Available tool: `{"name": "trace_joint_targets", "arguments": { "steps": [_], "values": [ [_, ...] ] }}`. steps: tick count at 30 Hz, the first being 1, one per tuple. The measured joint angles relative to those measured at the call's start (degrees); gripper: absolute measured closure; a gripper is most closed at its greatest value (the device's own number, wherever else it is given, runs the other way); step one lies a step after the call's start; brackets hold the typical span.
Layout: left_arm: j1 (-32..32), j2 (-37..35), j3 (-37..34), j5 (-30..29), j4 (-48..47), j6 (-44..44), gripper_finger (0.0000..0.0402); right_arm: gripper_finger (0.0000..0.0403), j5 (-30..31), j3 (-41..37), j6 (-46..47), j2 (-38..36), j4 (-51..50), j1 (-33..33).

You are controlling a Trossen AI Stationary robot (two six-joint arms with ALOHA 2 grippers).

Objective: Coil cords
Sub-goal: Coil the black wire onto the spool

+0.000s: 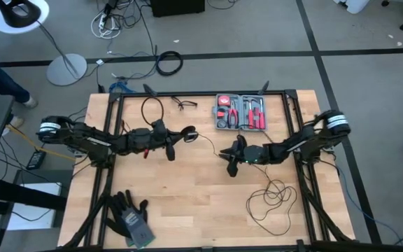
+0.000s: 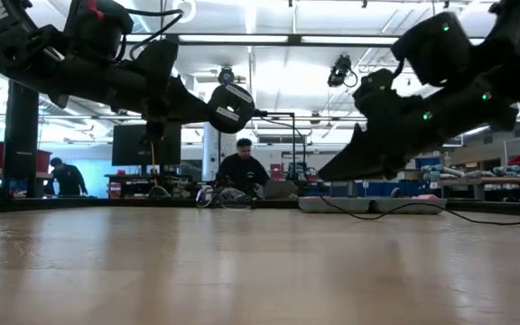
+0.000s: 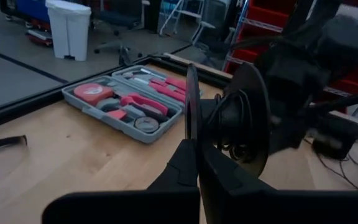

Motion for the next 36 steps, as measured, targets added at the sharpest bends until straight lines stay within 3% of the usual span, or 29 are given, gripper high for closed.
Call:
{"name": "trace_joint_targets", "arguments": {
  "steps": [8,36],
  "values": [
    [0.0,0.0,0.01,1.53,0.79,-0.48,0.0401,0.0317,0.09,4.38,-7.58,7.68,4.83,-0.19],
    [-0.04,0.0,-0.04,3.89,0.56,-3.47,0.0401,0.0319,-0.1,4.59,-9.72,8.17,5.1,-0.12]
  ]
}}
